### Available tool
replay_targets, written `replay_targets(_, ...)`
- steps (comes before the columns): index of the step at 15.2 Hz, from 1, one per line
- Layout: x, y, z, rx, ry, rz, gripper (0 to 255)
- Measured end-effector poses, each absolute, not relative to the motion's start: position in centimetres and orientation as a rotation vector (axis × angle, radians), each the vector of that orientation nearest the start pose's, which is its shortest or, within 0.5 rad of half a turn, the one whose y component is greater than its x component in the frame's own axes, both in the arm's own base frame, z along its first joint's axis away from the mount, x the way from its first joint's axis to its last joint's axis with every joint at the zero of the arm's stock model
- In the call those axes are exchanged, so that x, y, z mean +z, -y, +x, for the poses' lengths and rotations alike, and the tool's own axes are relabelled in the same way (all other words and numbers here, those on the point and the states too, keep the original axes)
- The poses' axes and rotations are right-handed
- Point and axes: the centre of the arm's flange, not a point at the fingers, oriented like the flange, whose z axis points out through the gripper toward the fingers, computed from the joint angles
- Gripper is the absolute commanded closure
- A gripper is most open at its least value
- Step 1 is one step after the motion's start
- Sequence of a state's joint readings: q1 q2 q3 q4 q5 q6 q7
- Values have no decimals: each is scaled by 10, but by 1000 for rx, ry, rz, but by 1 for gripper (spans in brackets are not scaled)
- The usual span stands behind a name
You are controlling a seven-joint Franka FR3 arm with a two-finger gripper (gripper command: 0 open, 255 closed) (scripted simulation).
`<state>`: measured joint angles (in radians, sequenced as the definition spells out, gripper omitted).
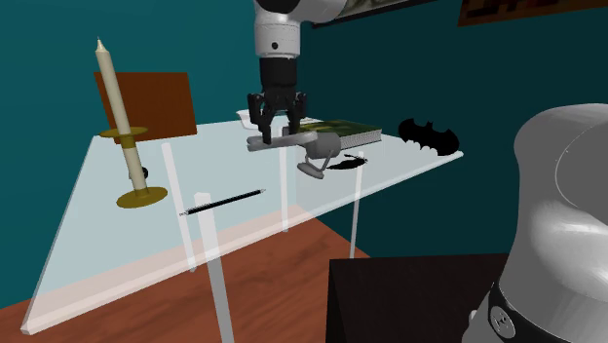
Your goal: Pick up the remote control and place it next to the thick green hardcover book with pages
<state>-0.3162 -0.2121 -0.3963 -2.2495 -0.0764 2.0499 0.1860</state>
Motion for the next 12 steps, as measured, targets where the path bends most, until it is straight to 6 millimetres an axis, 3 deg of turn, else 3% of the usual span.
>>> replay_targets(2, 455, 324, 362, -3, -1297, -2846, 255)
replay_targets(4, 456, 339, 365, -2, -1298, -2845, 255)
replay_targets(12, 459, 438, 395, -1, -1300, -2845, 255)
